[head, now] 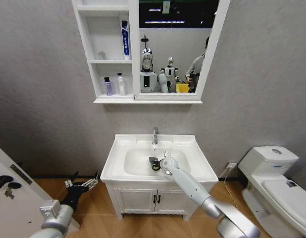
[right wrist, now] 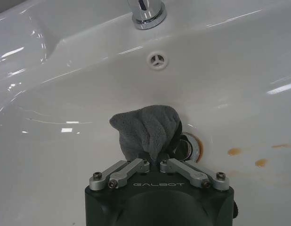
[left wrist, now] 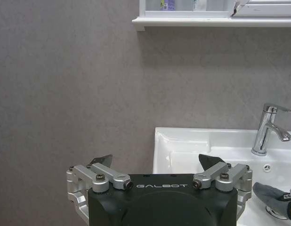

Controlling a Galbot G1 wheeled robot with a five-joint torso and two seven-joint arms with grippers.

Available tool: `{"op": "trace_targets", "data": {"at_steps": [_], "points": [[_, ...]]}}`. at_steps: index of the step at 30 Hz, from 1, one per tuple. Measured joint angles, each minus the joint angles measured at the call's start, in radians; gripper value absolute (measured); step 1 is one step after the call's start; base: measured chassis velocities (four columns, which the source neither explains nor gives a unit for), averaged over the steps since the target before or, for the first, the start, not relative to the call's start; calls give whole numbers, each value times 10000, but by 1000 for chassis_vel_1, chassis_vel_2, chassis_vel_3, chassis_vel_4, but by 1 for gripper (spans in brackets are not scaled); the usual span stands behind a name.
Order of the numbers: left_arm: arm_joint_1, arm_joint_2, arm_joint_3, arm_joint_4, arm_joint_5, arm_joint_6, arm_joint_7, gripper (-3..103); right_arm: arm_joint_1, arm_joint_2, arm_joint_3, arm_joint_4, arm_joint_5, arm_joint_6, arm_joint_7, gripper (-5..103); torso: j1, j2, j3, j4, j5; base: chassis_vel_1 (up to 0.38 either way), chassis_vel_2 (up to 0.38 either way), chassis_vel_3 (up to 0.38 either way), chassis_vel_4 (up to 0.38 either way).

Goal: Move facial cleanser and shampoo from washbasin to cabinet, then wipe washbasin with towel.

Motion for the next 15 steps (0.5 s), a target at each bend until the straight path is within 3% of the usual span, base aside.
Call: {"op": "trace_targets", "data": {"at_steps": [5, 10, 15], "points": [[0, 0, 0, 0, 0, 0, 0, 100, -81, 118, 25, -815, -1193, 250, -591, 4, 0, 0, 0, -1, 3, 0, 0, 0, 0], [0, 0, 0, 0, 0, 1, 0, 100, -153, -83, 113, -924, -1346, 229, -763, 4, 0, 0, -1, -1, 2, 0, 0, 0, 0], [0, 0, 0, 0, 0, 1, 0, 100, -503, -763, 246, -374, -1374, 58, -500, 4, -1, 0, -1, 1, 3, 0, 0, 0, 0]]}}
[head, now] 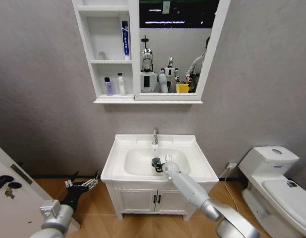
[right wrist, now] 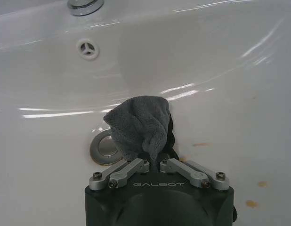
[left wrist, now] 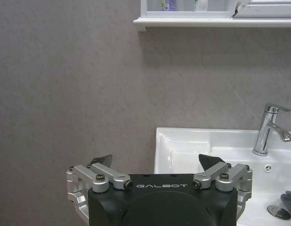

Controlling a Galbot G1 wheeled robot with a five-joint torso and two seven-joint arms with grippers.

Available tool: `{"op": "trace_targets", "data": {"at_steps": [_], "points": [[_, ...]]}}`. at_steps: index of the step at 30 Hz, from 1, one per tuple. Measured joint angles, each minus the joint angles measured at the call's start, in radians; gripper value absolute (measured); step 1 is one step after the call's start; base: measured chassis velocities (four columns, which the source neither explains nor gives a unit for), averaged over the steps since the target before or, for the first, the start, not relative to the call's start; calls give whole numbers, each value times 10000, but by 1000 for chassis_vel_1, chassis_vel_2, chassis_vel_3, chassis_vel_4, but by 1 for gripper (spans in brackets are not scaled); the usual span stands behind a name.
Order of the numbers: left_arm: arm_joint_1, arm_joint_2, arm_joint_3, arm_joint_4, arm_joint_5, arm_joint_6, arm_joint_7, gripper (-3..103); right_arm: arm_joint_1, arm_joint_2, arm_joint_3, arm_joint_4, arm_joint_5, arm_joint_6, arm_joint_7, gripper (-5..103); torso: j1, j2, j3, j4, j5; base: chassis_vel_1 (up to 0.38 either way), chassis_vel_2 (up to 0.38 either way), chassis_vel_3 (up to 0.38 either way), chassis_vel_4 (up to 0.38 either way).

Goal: Move facial cleanser and shampoo from washbasin to cabinet, then wipe washbasin with towel.

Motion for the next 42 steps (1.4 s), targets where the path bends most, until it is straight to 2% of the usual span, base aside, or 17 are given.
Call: {"op": "trace_targets", "data": {"at_steps": [4, 10, 13, 15, 16, 18, 19, 22, 26, 30, 32, 35, 37, 42], "points": [[0, 0, 0, 0, 0, 0, 0, 100, -177, -463, 231, 328, -9, -59, 186, 4, 0, 0, 0, -2, 1, 0, 0, 0, 0], [0, 0, 0, 1, 0, 0, 0, 100, -403, -1661, 508, 1082, -326, -12, 283, 4, 0, 1, 0, -5, -1, 0, 0, 0, 0], [0, 0, 0, 0, 0, 0, 0, 100, -362, -1724, 377, 900, -473, 81, 135, 4, -1, 1, 0, -1, -2, 0, 0, 0, 0], [0, 0, 0, 0, 0, 0, 0, 100, -272, -1285, 377, 482, -554, 134, 111, 4, -4, 3, -2, -8, -13, 0, 0, 0, 0], [0, 0, 0, 0, 0, 0, 0, 100, -272, -1285, 377, 482, -554, 134, 111, 4, -4, 3, -2, -8, -13, 0, 0, 0, 0], [0, 0, 0, 0, 0, 0, 0, 100, -210, -785, 284, 185, -548, 149, 41, 4, -2, 1, 0, -5, -1, 0, 0, 0, 0], [0, 0, 0, 0, 0, 0, 0, 100, -210, -785, 284, 185, -548, 149, 41, 4, -2, 1, 0, -5, -1, 0, 0, 0, 0], [0, 0, 0, 0, 0, 0, 0, 100, 10, -35, 31, -185, -343, 158, -187, 4, -1, 0, 3, -7, -1, 0, 0, 0, 0], [0, 0, 0, 0, 0, 0, 0, 100, 219, 362, -77, -410, -175, 153, -373, 4, 1, -1, 4, -4, -2, 0, 0, 0, 0], [0, 0, 0, 0, 0, 0, -1, 100, 556, 808, -253, -718, 266, 165, -822, 4, 2, -2, 4, -1, -2, 0, 0, 0, 0], [0, 0, 0, 0, 0, 1, 0, 100, 781, 1095, -277, -1002, 669, 286, -1400, 4, 2, -2, 4, -1, -2, 0, 0, 0, 0], [0, 0, 0, 0, 0, 1, 0, 100, 877, 1245, -269, -1226, 764, 431, -1860, 4, 2, -2, 3, -1, -2, 0, 0, 0, 0], [0, 0, 0, 0, 0, 0, 0, 100, 897, 1293, -256, -1337, 686, 443, -1891, 4, 1, -2, 3, 0, -2, 0, 0, 0, 0], [0, 0, 0, 0, 0, 0, 0, 100, 794, 999, -140, -1297, 461, 81, -1198, 4, 1, -2, 2, -5, -2, 0, 0, 0, 0]]}}
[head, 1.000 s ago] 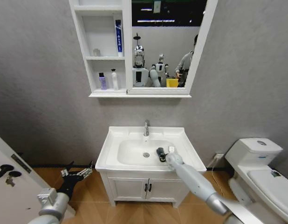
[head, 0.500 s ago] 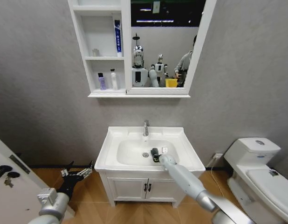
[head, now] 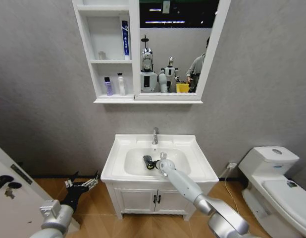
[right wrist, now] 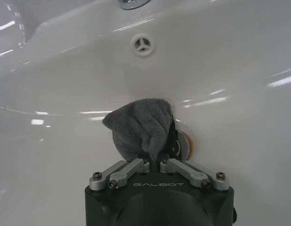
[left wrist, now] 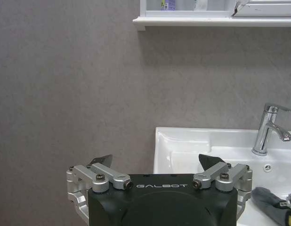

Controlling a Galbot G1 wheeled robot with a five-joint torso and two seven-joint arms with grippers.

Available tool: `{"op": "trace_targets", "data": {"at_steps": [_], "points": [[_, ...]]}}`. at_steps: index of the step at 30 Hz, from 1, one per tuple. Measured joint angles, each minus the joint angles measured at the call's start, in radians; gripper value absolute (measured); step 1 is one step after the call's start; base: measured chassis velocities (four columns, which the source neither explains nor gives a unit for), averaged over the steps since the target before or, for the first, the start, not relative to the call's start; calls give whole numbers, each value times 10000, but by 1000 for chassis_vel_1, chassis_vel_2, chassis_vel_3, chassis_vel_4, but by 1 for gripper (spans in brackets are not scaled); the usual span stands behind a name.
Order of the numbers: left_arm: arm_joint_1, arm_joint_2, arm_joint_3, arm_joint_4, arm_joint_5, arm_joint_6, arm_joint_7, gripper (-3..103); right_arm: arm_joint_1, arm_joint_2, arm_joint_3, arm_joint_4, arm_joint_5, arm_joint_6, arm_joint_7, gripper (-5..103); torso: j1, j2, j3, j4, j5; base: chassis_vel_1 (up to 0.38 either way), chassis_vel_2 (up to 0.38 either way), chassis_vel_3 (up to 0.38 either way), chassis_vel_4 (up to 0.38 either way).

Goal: Move facial cleanser and shampoo from washbasin to cabinet, then wipe washbasin with towel.

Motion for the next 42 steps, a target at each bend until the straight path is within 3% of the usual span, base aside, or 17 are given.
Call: {"op": "trace_targets", "data": {"at_steps": [5, 12, 14, 21, 26, 30, 32, 36, 42], "points": [[0, 0, 0, 0, 0, 0, 0, 100, -125, -448, 110, 53, -980, -16, 668, 4, 0, 1, -2, 4, 2, 0, 0, 0, 0], [0, 0, 0, 0, 0, 0, 0, 100, -268, -686, 16, 78, -1487, 5, 420, 4, -2, 3, -4, -3, -7, 0, 0, 0, 0], [0, 0, 0, 0, 0, 0, 0, 100, -234, -556, -30, 11, -1347, 5, 282, 4, -2, 4, -4, -11, -9, 0, 0, 0, 0], [0, 0, 0, 0, 0, 1, 0, 100, 156, 265, -539, -2, -81, -144, -403, 4, 0, 0, 2, 4, 1, 0, 0, 0, 0], [0, 0, 0, 0, 0, 0, 0, 100, 286, 562, -703, 374, 304, 343, -1147, 4, 0, 0, 1, 4, 0, 0, 0, 0, 0], [0, 0, 0, 0, 0, 0, 0, 100, 287, 635, -712, 676, 549, 603, -1296, 4, 0, 0, 1, 5, 0, 0, 0, 0, 0], [0, 0, 0, 0, 0, 0, 0, 100, 261, 620, -710, 705, 530, 530, -1220, 4, 0, 0, 0, 6, 0, 0, 0, 0, 0], [0, 0, 0, 0, 0, 0, 0, 100, -91, 239, -644, 869, 341, -121, -345, 4, 0, 0, 1, 2, 1, 0, 0, 0, 0], [0, 0, 0, 0, 0, 0, 1, 100, -929, -1152, -157, 2239, 350, -650, 872, 4, 0, 0, -1, 4, 5, 0, 0, 0, 0]]}}
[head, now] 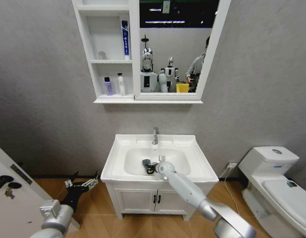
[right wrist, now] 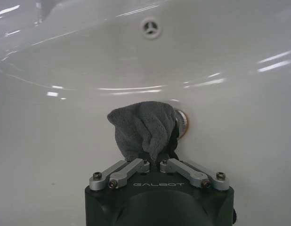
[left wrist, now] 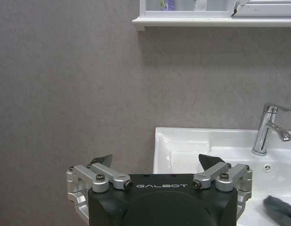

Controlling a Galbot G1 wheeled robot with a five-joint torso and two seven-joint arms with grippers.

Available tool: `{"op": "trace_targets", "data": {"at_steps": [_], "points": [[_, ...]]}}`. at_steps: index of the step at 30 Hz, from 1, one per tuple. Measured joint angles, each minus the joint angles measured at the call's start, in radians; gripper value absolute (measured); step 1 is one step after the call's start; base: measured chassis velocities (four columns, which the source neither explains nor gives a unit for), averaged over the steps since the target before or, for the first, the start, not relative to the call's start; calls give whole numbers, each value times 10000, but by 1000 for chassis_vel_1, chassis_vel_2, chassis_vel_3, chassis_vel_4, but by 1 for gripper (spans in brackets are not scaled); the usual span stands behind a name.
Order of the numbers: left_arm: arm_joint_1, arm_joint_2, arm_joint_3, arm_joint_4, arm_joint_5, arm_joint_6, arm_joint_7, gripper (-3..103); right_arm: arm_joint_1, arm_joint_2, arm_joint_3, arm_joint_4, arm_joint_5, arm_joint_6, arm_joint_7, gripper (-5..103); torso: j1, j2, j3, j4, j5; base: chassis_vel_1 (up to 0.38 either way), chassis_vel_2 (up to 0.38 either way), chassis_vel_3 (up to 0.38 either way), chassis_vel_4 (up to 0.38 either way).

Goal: Move facial cleanser and shampoo from washbasin to cabinet, then wipe washbasin with towel.

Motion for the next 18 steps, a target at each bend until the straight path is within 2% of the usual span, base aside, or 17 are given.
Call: {"op": "trace_targets", "data": {"at_steps": [1, 2, 4, 5, 7, 9, 13, 18], "points": [[0, 0, 0, 0, 0, 0, -1, 100, -91, -297, 92, 193, -22, -20, 145, 4, 0, 0, 0, 1, 1, 0, 0, 0, 0], [0, 0, 0, 0, 0, 0, -1, 100, -91, -297, 92, 193, -22, -20, 145, 4, 0, 0, 0, 1, 1, 0, 0, 0, 0], [0, 0, -1, 0, 0, 0, -2, 100, -333, -1441, 485, 816, -124, -25, 446, 4, 0, 0, 0, -10, -3, 0, 0, 0, 0], [0, 0, -1, 0, 0, 0, -2, 100, -333, -1441, 485, 816, -124, -25, 446, 4, 0, 0, 0, -10, -3, 0, 0, 0, 0], [0, 0, 0, 0, 0, 0, -1, 100, -471, -2209, 878, 1336, -105, -25, 548, 4, 0, 1, -1, -10, -4, 0, 0, 0, 0], [0, 0, -1, 0, 0, 0, -1, 100, -650, -2679, 1318, 1795, -156, 38, 491, 4, -1, 1, 0, -4, -1, 0, 0, 0, 0], [0, 0, -1, 0, 0, 0, -1, 100, -1003, -3072, 2161, 2407, -581, 466, 91, 4, 0, 2, -1, -1, -5, 0, 0, 0, 0], [0, 0, -1, 0, 0, 0, -1, 100, -1303, -3345, 2891, 2733, -845, 624, -166, 4, -1, 1, 0, -3, -3, 0, 0, 0, 0]]}}
